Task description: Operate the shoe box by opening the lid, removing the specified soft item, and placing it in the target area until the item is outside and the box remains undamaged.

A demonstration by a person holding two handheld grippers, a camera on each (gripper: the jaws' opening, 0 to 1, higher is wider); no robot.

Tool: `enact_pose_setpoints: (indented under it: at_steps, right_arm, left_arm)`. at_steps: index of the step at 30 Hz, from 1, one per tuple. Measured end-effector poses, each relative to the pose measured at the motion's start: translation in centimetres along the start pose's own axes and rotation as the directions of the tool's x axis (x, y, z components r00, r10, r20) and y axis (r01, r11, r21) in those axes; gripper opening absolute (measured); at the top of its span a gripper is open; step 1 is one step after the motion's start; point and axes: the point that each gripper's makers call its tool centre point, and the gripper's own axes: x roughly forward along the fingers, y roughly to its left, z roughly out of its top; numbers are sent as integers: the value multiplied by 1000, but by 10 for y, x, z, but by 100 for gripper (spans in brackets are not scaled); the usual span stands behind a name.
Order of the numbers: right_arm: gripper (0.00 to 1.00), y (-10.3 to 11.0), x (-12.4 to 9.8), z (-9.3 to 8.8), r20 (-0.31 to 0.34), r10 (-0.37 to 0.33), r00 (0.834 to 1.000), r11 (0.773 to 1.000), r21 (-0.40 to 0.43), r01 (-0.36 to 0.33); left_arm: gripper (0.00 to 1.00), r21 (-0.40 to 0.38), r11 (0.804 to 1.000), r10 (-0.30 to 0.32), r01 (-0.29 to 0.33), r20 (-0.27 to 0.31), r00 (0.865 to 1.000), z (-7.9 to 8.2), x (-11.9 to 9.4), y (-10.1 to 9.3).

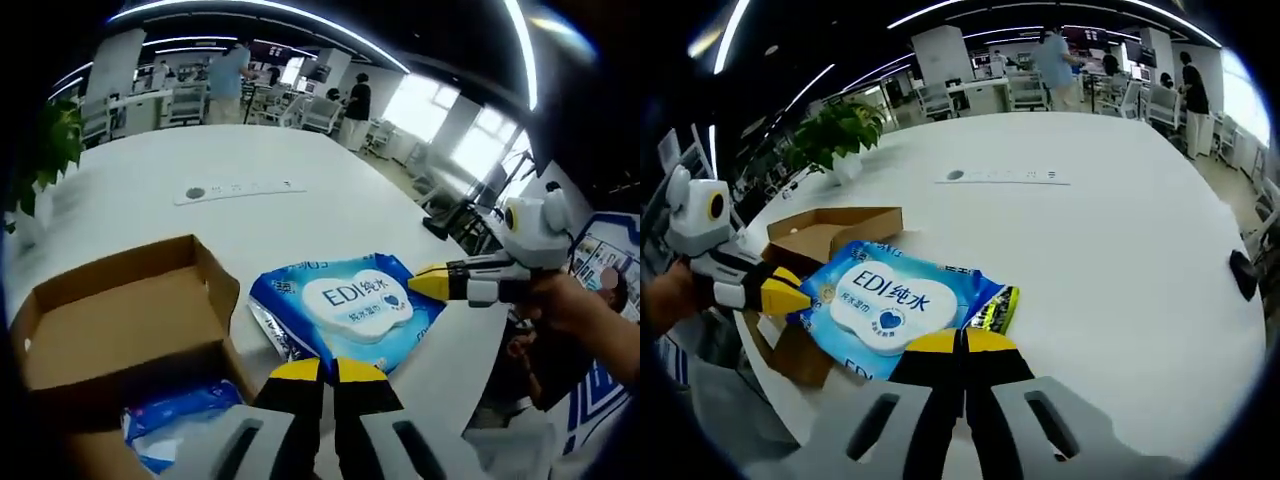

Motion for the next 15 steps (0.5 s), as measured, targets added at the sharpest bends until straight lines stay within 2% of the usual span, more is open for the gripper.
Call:
enact_pose_setpoints:
  at_steps: [15]
  right_arm:
    - [0,-15,35,-7,-41,20,999,1000,-16,-21]
  left_arm:
    - [1,121,992,55,-41,-110,992,-4,30,19]
